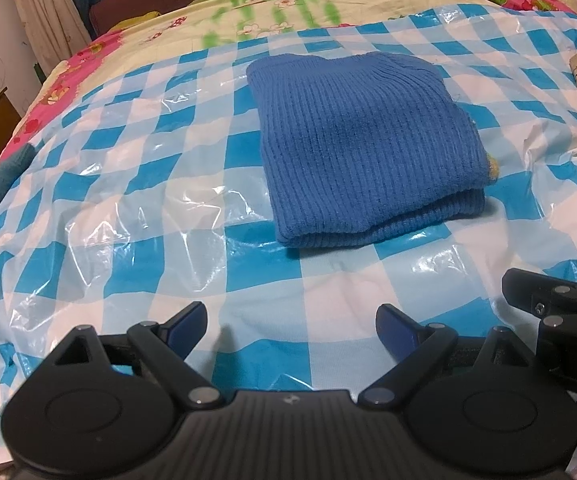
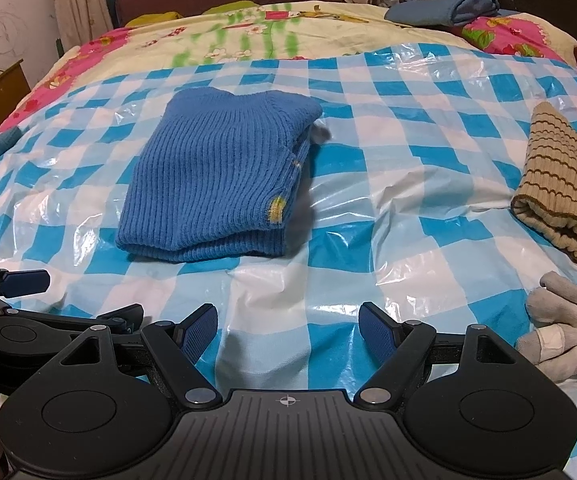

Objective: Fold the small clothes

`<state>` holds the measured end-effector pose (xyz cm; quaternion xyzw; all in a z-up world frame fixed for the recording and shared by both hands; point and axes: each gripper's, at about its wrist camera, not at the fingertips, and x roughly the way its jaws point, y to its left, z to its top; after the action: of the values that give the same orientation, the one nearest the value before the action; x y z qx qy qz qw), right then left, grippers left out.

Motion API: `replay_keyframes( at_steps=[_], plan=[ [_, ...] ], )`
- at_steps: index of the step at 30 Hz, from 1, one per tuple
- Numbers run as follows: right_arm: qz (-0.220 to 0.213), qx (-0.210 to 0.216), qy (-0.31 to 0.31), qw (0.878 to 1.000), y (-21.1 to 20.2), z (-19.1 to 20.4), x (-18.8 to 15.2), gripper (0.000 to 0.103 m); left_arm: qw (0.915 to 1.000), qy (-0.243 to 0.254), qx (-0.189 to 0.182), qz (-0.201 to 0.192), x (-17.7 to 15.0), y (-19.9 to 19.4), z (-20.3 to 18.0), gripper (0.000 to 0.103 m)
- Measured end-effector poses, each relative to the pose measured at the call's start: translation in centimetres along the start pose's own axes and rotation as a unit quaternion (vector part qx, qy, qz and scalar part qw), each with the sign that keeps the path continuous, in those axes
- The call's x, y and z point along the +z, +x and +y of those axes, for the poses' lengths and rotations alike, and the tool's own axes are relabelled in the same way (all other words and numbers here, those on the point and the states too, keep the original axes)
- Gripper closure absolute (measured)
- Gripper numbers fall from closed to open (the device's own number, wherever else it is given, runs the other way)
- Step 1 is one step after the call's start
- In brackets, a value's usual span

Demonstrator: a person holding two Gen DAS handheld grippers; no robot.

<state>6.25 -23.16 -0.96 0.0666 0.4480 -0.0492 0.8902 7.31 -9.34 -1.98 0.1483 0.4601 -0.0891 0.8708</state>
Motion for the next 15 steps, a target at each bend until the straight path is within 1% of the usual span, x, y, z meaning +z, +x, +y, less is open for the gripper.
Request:
replay_keyframes(
  at_steps=[15],
  plan=[
    [-0.001, 0.0, 0.002, 1.0, -0.11, -0.16, -0.1, 0.024, 1.0, -0.001, 0.0, 0.0, -0.05, -0.07, -0.13, 0.007]
  ],
)
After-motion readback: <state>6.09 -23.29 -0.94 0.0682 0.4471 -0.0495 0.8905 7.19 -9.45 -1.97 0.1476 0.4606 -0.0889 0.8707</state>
